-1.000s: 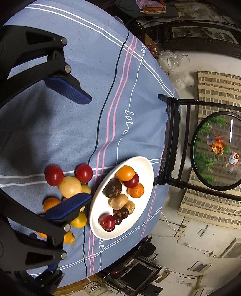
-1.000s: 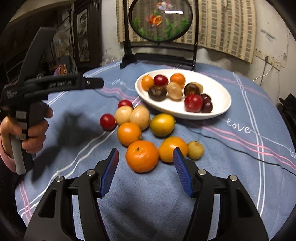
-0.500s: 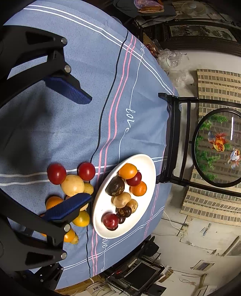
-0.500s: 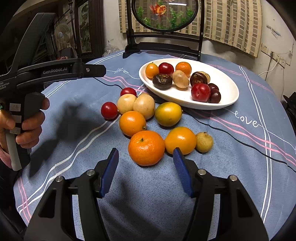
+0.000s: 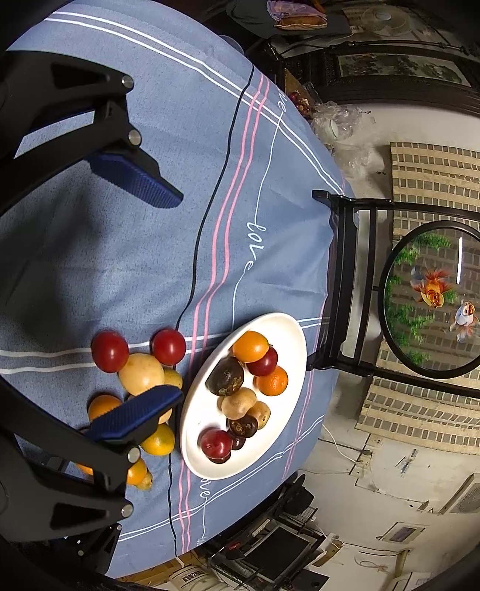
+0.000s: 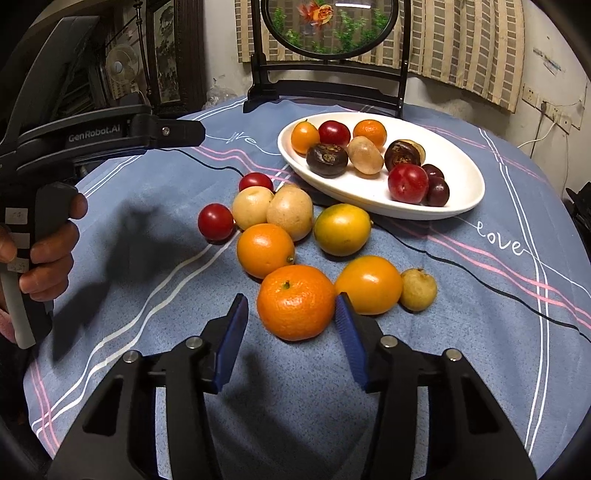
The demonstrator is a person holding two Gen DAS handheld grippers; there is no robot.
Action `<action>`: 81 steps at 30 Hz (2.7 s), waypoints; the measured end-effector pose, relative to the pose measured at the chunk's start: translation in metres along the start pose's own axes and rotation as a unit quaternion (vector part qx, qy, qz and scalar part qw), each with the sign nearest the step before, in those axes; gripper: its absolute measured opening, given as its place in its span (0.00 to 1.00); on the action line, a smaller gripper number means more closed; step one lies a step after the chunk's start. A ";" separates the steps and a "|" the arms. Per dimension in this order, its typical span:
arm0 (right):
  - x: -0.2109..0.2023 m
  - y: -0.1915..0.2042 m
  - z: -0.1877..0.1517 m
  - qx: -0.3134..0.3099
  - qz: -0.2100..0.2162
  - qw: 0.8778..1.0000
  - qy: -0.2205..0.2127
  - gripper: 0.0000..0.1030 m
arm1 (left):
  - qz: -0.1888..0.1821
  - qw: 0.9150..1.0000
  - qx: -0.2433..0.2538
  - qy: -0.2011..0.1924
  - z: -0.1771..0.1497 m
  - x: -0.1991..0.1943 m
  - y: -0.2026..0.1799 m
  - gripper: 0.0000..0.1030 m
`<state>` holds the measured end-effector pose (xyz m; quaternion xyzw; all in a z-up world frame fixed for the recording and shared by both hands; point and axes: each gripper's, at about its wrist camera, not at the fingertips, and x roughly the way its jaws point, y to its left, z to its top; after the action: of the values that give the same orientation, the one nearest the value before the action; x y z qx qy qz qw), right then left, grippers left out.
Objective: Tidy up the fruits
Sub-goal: 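Grasp the large tangerine with the right tool while the left tool grasps a red tomato, then place the tangerine and red tomato on the white plate with both tools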
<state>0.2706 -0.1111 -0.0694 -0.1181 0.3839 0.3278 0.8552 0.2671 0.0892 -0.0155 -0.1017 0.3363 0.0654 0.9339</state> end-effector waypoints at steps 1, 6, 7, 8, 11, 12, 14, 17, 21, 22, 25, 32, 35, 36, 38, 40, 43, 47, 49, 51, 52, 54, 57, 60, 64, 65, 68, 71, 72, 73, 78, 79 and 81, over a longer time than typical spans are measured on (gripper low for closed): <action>0.001 0.001 0.001 -0.001 -0.001 1.000 0.000 0.49 | -0.001 1.000 -0.001 -0.001 0.000 0.000 0.000 0.95; 0.012 0.008 0.004 -0.015 -0.017 1.000 0.012 0.49 | 0.000 1.000 -0.001 -0.003 0.000 -0.001 0.000 0.95; 0.017 0.010 0.004 -0.020 -0.027 0.999 0.022 0.49 | 0.000 1.000 -0.002 -0.003 0.000 -0.001 0.001 0.95; 0.019 0.009 0.004 -0.020 -0.033 0.999 0.027 0.46 | 0.000 1.000 -0.004 -0.003 0.000 -0.001 0.001 0.95; 0.019 0.002 0.004 -0.002 -0.021 0.999 0.026 0.43 | -0.002 1.000 -0.011 -0.001 0.000 -0.001 0.005 0.95; 0.018 -0.001 0.004 0.006 -0.016 1.000 0.025 0.43 | -0.004 1.000 -0.015 -0.001 0.000 -0.001 0.006 0.95; 0.012 -0.006 0.004 0.020 -0.006 1.000 0.016 0.43 | -0.010 1.000 -0.015 0.003 0.000 -0.001 0.007 0.95; -0.001 -0.018 0.006 0.059 0.023 0.998 -0.009 0.43 | -0.042 0.999 0.012 0.022 -0.004 0.000 0.004 0.95; -0.005 -0.029 0.007 0.085 0.031 0.996 -0.014 0.43 | -0.048 0.993 0.102 0.022 -0.019 -0.003 -0.011 0.90; -0.006 -0.029 0.007 0.086 0.029 0.996 -0.014 0.43 | -0.049 0.992 0.117 0.025 -0.023 -0.002 -0.014 0.79; -0.006 -0.029 0.007 0.085 0.026 0.996 -0.015 0.43 | -0.071 0.988 0.130 0.052 -0.031 0.005 -0.019 0.55; -0.008 -0.029 0.006 0.086 0.023 0.996 -0.014 0.43 | -0.089 0.981 0.158 0.068 -0.042 0.010 -0.033 0.50; -0.008 -0.029 0.007 0.086 0.022 0.996 -0.014 0.43 | -0.086 0.979 0.170 0.076 -0.047 0.015 -0.039 0.44; -0.008 -0.028 0.006 0.086 0.021 0.996 -0.014 0.43 | -0.085 0.978 0.173 0.081 -0.049 0.018 -0.040 0.44; -0.009 -0.028 0.007 0.086 0.019 0.996 -0.015 0.43 | -0.081 0.978 0.176 0.083 -0.050 0.021 -0.041 0.43; -0.010 -0.028 0.006 0.086 0.020 0.996 -0.016 0.43 | -0.077 0.978 0.176 0.083 -0.051 0.023 -0.041 0.43; -0.011 -0.027 0.006 0.085 0.021 0.996 -0.017 0.43 | -0.073 0.978 0.175 0.082 -0.050 0.025 -0.041 0.43; -0.012 -0.026 0.006 0.084 0.021 0.996 -0.019 0.43 | -0.073 0.977 0.179 0.089 -0.052 0.030 -0.042 0.38; -0.013 -0.026 0.006 0.083 0.019 0.996 -0.020 0.43 | -0.071 0.977 0.182 0.087 -0.053 0.030 -0.043 0.38; -0.015 -0.025 0.006 0.083 0.019 0.996 -0.022 0.43 | -0.069 0.977 0.181 0.086 -0.053 0.031 -0.042 0.36; -0.015 -0.025 0.006 0.082 0.019 0.996 -0.023 0.43 | -0.070 0.978 0.179 0.086 -0.053 0.032 -0.042 0.36; -0.015 -0.025 0.006 0.082 0.019 0.996 -0.024 0.43 | -0.071 0.978 0.176 0.086 -0.052 0.033 -0.041 0.35; -0.016 -0.025 0.005 0.081 0.018 0.996 -0.025 0.43 | -0.068 0.978 0.178 0.087 -0.053 0.034 -0.041 0.34; -0.016 -0.025 0.005 0.082 0.018 0.996 -0.026 0.43 | -0.073 0.978 0.173 0.090 -0.051 0.034 -0.039 0.32; -0.019 -0.025 0.004 0.083 0.017 0.996 -0.029 0.43 | -0.086 0.981 0.159 0.075 -0.047 0.023 -0.035 0.32; -0.020 -0.025 0.004 0.084 0.017 0.996 -0.032 0.43 | -0.091 0.981 0.155 0.067 -0.046 0.019 -0.035 0.32; -0.027 -0.027 0.005 0.091 0.016 0.994 -0.051 0.43 | -0.111 0.982 0.143 0.052 -0.040 0.009 -0.038 0.32; -0.041 -0.036 0.011 0.114 0.014 0.988 -0.102 0.43 | -0.134 0.982 0.132 0.027 -0.028 0.001 -0.047 0.32; -0.044 -0.040 0.015 0.122 0.006 0.985 -0.123 0.43 | -0.141 0.982 0.127 0.017 -0.021 0.000 -0.052 0.32; -0.046 -0.044 0.018 0.128 0.003 0.983 -0.136 0.43 | -0.143 0.982 0.123 0.011 -0.015 0.001 -0.056 0.32; -0.036 -0.071 0.041 0.153 -0.031 0.974 -0.165 0.43 | -0.133 0.986 0.103 -0.006 0.020 0.023 -0.077 0.32; -0.029 -0.080 0.048 0.162 -0.038 0.973 -0.162 0.43 | -0.127 0.987 0.103 -0.001 0.025 0.031 -0.080 0.32; -0.019 -0.092 0.056 0.176 -0.045 0.971 -0.155 0.43 | -0.121 0.987 0.102 0.015 0.034 0.051 -0.089 0.32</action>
<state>0.3533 -0.1643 -0.0226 0.0694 0.2922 0.2306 0.9256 0.3438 0.0133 -0.0097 -0.0462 0.3402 -0.0839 0.9355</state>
